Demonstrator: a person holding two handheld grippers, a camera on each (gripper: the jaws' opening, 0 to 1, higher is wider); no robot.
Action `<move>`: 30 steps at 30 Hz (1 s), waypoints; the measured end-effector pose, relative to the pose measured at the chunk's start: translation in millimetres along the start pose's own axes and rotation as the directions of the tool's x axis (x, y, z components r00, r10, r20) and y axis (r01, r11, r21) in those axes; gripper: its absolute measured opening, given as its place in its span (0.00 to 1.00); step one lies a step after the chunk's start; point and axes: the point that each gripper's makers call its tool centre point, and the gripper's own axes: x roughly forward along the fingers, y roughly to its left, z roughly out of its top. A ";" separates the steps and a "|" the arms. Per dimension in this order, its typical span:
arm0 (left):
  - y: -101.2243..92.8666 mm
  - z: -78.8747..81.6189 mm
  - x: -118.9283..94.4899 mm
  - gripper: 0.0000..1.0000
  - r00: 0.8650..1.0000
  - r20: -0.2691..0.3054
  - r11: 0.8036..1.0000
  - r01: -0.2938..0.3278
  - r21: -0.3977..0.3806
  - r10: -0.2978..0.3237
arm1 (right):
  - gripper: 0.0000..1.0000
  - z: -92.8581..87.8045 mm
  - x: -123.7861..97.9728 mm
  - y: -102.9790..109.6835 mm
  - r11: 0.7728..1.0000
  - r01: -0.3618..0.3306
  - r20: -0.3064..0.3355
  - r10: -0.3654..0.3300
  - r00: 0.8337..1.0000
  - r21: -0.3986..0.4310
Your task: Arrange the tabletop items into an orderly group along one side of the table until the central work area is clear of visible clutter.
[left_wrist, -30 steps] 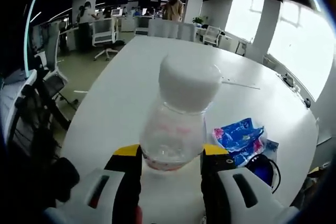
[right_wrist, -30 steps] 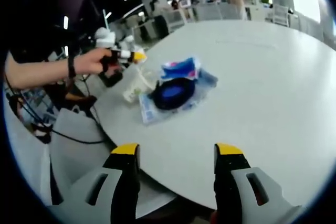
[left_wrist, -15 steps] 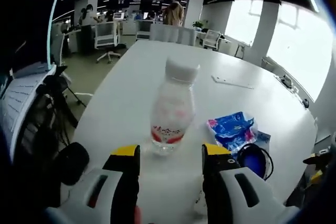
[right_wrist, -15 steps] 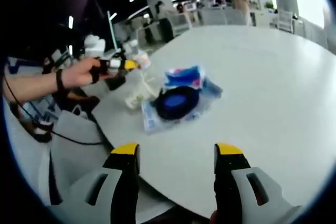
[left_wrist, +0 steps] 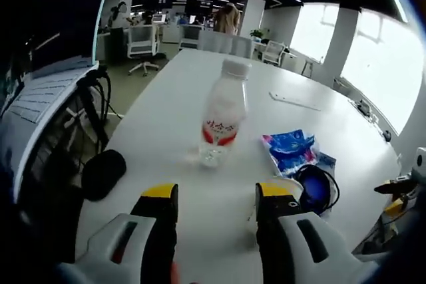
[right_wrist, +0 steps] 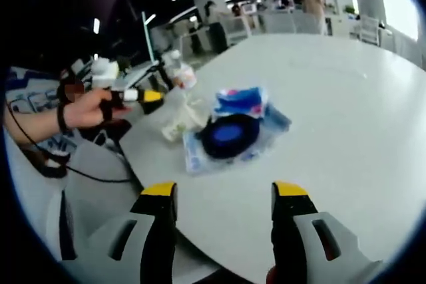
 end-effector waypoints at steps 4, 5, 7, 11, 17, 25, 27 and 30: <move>3.7 -12.2 -6.3 0.46 1.000 -0.010 1.000 -0.008 -0.009 0.008 | 0.55 0.3 3.1 2.0 1.000 -0.009 0.001 0.009 1.000 0.001; 4.3 -15.2 -8.2 0.46 1.000 -0.012 1.000 -0.010 -0.015 0.010 | 0.55 0.2 4.2 2.3 1.000 -0.012 0.001 0.012 1.000 0.002; 4.6 -18.7 -12.3 0.46 1.000 -0.013 1.000 -0.014 -0.018 0.014 | 0.55 -0.2 5.0 2.9 1.000 -0.015 0.000 0.015 1.000 0.003; 3.3 -26.4 -20.0 0.45 0.999 -0.012 1.000 -0.029 0.008 0.029 | 0.55 -1.7 6.9 3.3 1.000 -0.023 -0.001 0.023 1.000 0.007; 0.7 -39.9 -30.5 0.45 0.999 -0.023 1.000 -0.025 0.014 0.026 | 0.55 -2.5 7.5 0.7 0.999 -0.028 0.008 0.027 1.000 0.019; -3.5 -59.2 -43.3 0.45 0.999 -0.042 1.000 -0.026 0.004 0.026 | 0.54 -12.2 6.5 -0.6 0.998 -0.034 0.007 0.034 0.999 0.044; -5.6 -61.0 -46.1 0.45 0.999 -0.042 1.000 -0.026 0.003 0.026 | 0.54 -14.0 6.2 -0.8 0.998 -0.035 0.006 0.034 0.999 0.048; -8.3 -64.6 -48.8 0.45 0.999 -0.045 1.000 -0.025 0.005 0.025 | 0.54 -15.4 6.1 -0.3 0.998 -0.039 0.005 0.038 0.999 0.055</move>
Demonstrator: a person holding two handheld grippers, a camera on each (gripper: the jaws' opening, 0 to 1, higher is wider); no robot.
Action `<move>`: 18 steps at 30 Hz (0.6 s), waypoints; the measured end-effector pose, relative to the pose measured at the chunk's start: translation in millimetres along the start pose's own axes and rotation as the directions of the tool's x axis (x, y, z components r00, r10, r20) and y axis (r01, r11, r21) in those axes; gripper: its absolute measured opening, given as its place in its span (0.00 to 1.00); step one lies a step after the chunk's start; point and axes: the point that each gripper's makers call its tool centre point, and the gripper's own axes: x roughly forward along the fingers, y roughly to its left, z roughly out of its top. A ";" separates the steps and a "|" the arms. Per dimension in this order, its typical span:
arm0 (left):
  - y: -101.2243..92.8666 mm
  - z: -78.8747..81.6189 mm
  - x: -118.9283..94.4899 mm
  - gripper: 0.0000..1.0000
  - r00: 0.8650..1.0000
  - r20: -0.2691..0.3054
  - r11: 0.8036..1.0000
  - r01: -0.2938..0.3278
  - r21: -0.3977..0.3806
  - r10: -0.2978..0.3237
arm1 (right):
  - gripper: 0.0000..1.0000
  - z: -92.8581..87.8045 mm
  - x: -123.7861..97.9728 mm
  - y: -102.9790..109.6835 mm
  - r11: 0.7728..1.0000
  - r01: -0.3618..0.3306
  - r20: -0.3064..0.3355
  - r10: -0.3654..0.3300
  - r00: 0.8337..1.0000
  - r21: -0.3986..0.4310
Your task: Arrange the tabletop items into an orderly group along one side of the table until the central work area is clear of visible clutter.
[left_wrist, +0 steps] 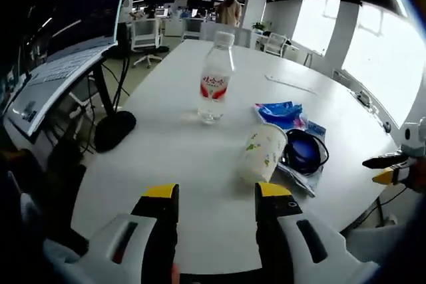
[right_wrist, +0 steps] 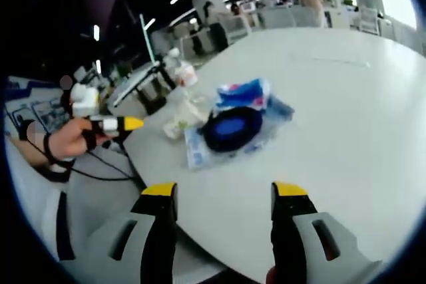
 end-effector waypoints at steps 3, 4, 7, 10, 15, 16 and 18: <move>-2.6 -2.5 -2.1 0.45 1.000 -0.001 1.000 0.000 0.003 0.000 | 0.54 -0.9 -0.4 0.4 1.000 -0.004 -0.002 0.004 1.000 0.001; -3.8 -3.3 -3.2 0.45 1.000 0.000 1.000 0.000 0.005 0.000 | 0.54 -0.8 -0.6 0.4 1.000 -0.005 -0.001 0.005 1.000 0.002; -6.2 -3.8 -4.6 0.45 1.000 0.002 1.000 0.002 0.009 -0.002 | 0.54 -0.4 -0.7 -0.5 1.000 -0.007 -0.002 0.007 1.000 0.003; -9.0 -3.9 -6.0 0.45 1.000 0.005 1.000 0.004 0.021 -0.004 | 0.54 0.4 -0.9 -0.9 1.000 -0.011 -0.005 0.011 1.000 -0.002; -13.2 -5.1 -8.3 0.45 1.000 0.008 1.000 0.013 0.022 -0.013 | 0.54 2.3 -1.2 -1.0 1.000 -0.016 -0.009 0.016 1.000 -0.011; -14.2 -5.4 -8.5 0.45 1.000 0.008 1.000 0.015 0.023 -0.015 | 0.54 2.5 -1.3 -1.1 1.000 -0.017 -0.010 0.017 1.000 -0.013; -15.0 -5.9 -8.8 0.45 1.000 0.007 1.000 0.017 0.024 -0.017 | 0.54 2.7 -0.5 -1.9 1.000 -0.020 -0.013 0.020 1.000 -0.016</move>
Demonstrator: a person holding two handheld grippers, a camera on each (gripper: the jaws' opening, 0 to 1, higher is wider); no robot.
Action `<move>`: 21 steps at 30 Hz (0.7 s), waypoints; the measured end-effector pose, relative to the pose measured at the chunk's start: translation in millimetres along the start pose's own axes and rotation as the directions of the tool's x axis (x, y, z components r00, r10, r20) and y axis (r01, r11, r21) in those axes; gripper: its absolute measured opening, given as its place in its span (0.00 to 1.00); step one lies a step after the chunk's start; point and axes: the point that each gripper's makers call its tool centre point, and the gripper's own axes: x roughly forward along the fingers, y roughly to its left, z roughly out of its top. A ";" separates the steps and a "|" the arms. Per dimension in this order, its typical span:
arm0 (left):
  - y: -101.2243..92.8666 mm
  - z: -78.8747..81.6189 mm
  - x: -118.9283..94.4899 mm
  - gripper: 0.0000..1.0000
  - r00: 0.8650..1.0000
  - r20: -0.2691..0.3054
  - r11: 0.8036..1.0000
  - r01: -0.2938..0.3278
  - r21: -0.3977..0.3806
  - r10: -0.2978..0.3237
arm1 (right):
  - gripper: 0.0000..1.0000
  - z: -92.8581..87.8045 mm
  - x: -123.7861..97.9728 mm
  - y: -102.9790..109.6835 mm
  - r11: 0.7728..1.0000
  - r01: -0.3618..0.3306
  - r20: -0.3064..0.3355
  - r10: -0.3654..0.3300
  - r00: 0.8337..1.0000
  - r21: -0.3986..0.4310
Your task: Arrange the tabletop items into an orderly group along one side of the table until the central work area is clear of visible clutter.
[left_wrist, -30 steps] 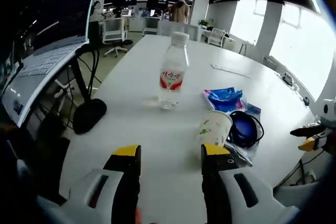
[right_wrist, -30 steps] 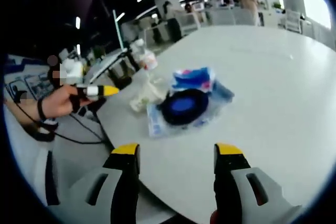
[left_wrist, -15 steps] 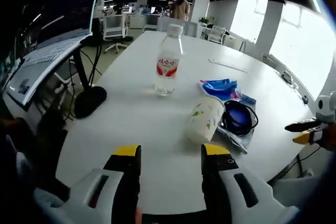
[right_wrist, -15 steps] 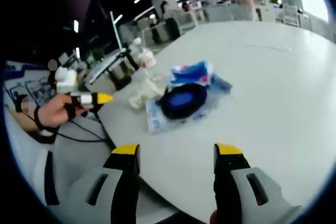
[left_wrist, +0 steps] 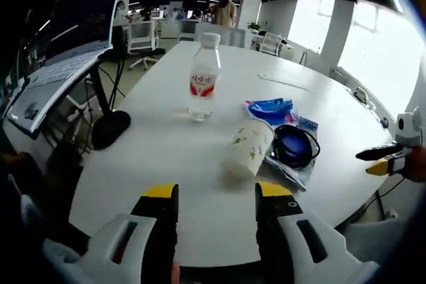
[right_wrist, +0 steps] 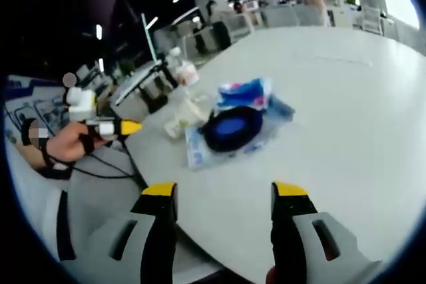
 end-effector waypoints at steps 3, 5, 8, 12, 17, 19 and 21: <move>-1.4 -0.7 -0.7 0.45 1.000 0.001 1.000 0.002 -0.002 -0.002 | 0.54 0.9 -0.1 -0.1 1.000 -0.004 -0.002 0.004 1.000 -0.004; -2.4 -0.8 -1.2 0.45 1.000 0.001 1.000 0.002 -0.002 -0.002 | 0.54 1.0 0.2 -0.2 1.000 -0.006 -0.004 0.006 1.000 -0.005; -3.6 -1.7 -1.8 0.45 1.000 -0.001 1.000 0.002 -0.001 -0.002 | 0.54 0.7 0.2 0.3 1.000 -0.009 -0.005 0.009 1.000 -0.005; -4.4 -1.4 -2.8 0.45 1.000 0.000 1.000 0.001 0.009 -0.001 | 0.54 -0.7 0.6 0.6 1.000 -0.013 -0.008 0.013 1.000 -0.004; -4.9 0.5 -3.5 0.45 1.000 0.000 1.000 0.004 0.022 -0.004 | 0.54 -1.2 0.9 0.0 1.000 -0.015 -0.010 0.015 1.000 -0.006; -5.7 0.8 -3.7 0.45 1.000 -0.002 1.000 0.007 0.026 -0.007 | 0.54 -1.1 0.9 -0.4 1.000 -0.015 -0.008 0.015 1.000 -0.004; -7.3 1.2 -4.0 0.46 1.000 -0.003 0.999 0.011 0.034 -0.011 | 0.54 -1.7 0.8 -0.7 1.000 -0.015 -0.010 0.015 1.000 -0.004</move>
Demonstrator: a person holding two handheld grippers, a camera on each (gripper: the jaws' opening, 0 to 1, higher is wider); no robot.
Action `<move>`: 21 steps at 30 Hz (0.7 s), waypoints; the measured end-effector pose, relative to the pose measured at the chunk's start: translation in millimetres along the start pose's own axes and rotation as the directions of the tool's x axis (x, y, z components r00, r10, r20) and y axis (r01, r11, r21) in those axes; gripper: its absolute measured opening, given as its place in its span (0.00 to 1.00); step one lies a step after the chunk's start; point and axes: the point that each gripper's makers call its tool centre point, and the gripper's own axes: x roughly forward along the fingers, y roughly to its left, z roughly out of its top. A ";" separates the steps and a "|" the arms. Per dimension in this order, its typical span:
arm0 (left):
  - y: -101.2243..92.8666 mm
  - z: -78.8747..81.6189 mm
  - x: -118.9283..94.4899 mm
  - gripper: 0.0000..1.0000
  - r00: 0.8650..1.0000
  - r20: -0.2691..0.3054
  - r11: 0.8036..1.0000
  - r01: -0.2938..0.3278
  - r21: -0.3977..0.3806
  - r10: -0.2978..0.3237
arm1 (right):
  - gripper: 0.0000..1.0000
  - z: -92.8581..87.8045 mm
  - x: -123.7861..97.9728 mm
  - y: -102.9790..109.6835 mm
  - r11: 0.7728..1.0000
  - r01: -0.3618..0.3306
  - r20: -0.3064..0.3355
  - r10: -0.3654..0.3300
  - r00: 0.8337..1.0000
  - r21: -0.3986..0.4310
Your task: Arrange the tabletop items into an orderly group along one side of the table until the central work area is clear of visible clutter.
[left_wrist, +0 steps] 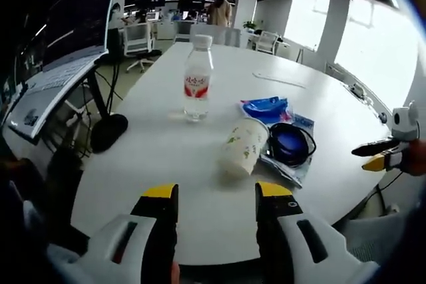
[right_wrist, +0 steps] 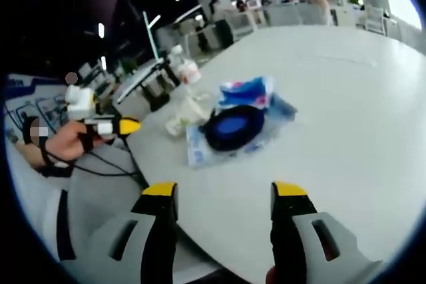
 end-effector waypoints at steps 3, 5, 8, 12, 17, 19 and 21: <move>-2.5 -0.4 0.7 0.46 1.000 -0.006 1.000 0.008 0.023 -0.008 | 0.54 -1.4 0.1 -1.1 1.000 0.001 -0.001 -0.001 1.000 0.002; -4.3 -1.4 1.8 0.46 1.000 -0.013 0.999 0.016 0.033 -0.016 | 0.54 -2.0 0.1 -1.2 1.000 0.001 -0.001 -0.001 1.000 0.004; -7.6 -2.8 2.4 0.47 0.999 -0.024 0.999 0.031 0.043 -0.030 | 0.54 -2.9 0.2 -2.0 1.000 0.002 0.000 -0.002 1.000 0.006; -11.2 -2.9 4.7 0.47 0.998 -0.038 0.997 0.049 0.062 -0.047 | 0.54 -4.5 -0.2 -3.4 1.000 0.005 0.001 -0.005 1.000 0.013; -15.3 3.6 6.5 0.48 0.997 -0.038 0.993 0.064 0.096 -0.061 | 0.54 -7.4 -0.3 -2.7 1.000 0.004 -0.006 -0.004 1.000 0.014; -16.3 5.1 8.0 0.48 0.997 -0.037 0.993 0.070 0.099 -0.066 | 0.54 -7.8 -0.4 -3.0 1.000 0.004 -0.005 -0.004 1.000 0.017; -18.0 5.9 10.2 0.48 0.997 -0.041 0.992 0.076 0.102 -0.072 | 0.54 -8.1 -0.9 -3.7 1.000 0.007 -0.002 -0.007 1.000 0.024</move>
